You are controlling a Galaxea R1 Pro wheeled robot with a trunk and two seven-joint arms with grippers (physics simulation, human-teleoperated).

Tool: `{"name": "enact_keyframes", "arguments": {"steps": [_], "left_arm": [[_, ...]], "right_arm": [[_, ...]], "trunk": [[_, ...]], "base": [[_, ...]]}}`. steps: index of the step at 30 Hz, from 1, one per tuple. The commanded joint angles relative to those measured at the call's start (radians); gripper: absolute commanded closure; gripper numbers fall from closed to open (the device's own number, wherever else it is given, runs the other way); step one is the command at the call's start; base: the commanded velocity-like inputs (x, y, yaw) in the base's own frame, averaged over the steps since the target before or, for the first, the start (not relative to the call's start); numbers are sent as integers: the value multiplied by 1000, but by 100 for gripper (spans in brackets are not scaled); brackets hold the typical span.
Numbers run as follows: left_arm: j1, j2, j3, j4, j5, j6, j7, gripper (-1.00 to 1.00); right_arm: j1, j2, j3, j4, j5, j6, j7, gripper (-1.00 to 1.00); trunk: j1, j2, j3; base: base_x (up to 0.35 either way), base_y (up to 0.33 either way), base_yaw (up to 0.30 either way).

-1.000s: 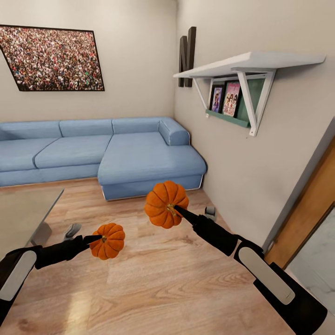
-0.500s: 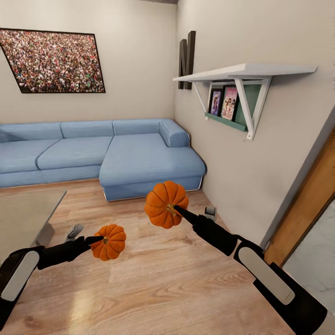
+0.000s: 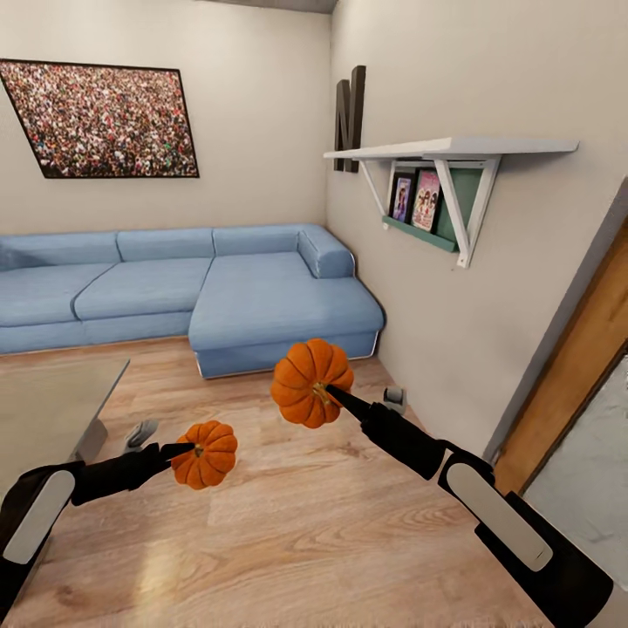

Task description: Place each of the two pumpkins and all three candles from the living room inside a cabinet in the living room (use any cabinet), then make sure every cabinet is closed, and position the cauldron so it is next to a table in the living room.

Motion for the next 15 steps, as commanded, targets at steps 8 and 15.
{"name": "enact_keyframes", "arguments": {"steps": [8,15], "left_arm": [[-1,-7,0,-2,-4,5,-6,100],[-1,-12,-1,-2,-6,4,-6,100]], "right_arm": [[-1,0,1,1,-10,4,0,100],[-1,0,1,1,-10,4,-1,100]], "trunk": [[-31,56,24],[-58,105,46]], "base": [[-320,0,0],[-333,0,0]]}}
